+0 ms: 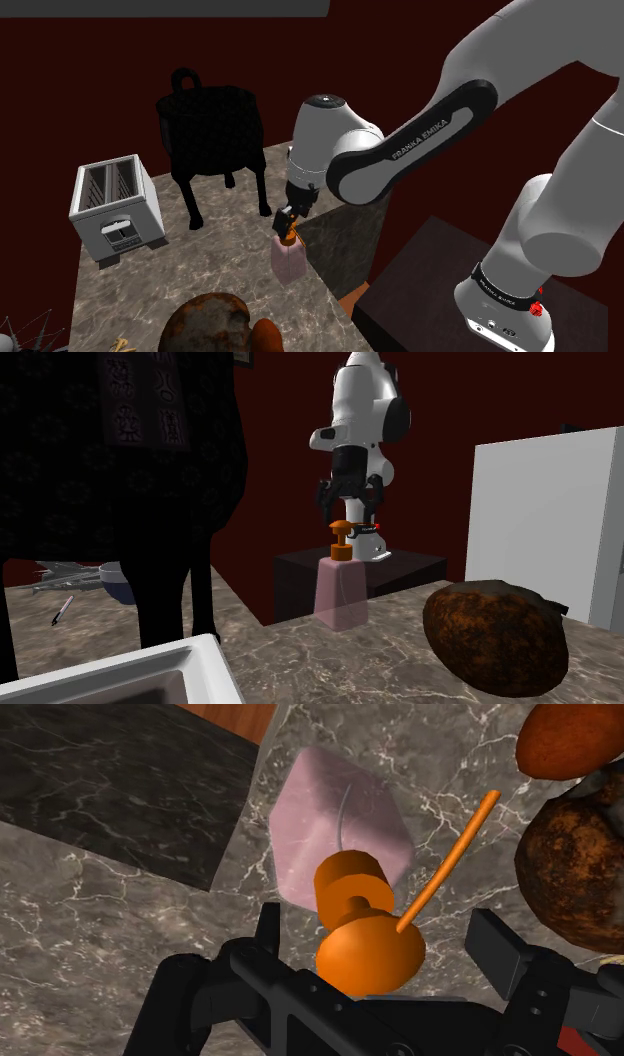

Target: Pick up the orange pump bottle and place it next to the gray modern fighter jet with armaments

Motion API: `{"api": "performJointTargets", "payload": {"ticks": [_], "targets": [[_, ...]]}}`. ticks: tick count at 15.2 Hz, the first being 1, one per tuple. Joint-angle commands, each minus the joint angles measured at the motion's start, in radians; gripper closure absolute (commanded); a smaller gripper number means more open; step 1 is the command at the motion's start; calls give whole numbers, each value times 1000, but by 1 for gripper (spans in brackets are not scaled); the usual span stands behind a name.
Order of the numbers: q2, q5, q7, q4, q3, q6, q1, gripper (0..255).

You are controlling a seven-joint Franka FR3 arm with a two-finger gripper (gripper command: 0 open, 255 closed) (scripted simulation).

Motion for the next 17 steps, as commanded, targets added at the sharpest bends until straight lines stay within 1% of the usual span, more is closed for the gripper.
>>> {"api": "performJointTargets", "payload": {"ticks": [1, 4, 11, 12, 17], "targets": [[29, -21, 15, -3, 2, 30, -2, 0], [65, -51, 37, -4, 2, 63, -4, 0], [64, -51, 37, -4, 2, 63, -4, 0], [64, -51, 37, -4, 2, 63, -4, 255], [65, -51, 37, -4, 2, 63, -4, 255]]}}
